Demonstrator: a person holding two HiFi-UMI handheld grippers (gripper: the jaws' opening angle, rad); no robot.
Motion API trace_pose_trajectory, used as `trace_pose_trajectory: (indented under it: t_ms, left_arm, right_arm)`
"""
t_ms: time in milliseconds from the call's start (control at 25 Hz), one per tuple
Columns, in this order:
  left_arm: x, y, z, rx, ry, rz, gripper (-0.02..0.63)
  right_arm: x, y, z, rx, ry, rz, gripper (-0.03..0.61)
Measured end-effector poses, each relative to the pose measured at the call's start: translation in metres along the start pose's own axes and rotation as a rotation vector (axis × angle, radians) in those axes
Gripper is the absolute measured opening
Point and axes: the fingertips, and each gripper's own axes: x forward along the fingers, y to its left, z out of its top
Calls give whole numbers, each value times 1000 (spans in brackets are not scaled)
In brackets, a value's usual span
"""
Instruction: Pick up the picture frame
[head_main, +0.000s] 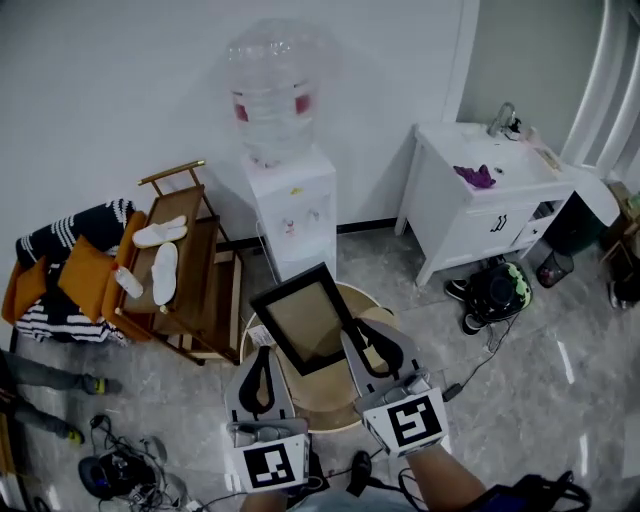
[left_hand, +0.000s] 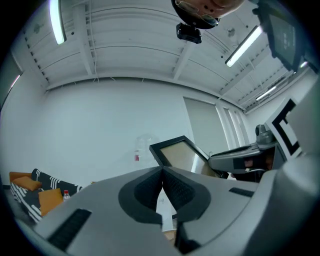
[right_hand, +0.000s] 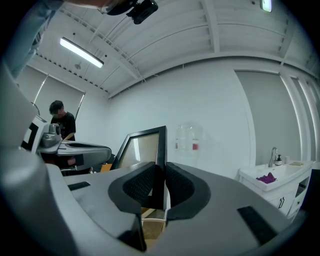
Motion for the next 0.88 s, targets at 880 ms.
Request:
trace_pose_trajectory:
  t_ms: [880]
  left_arm:
    - [-40, -69, 119, 66, -203, 2, 15]
  right_arm:
    - [-91, -42, 93, -116, -233, -65, 81]
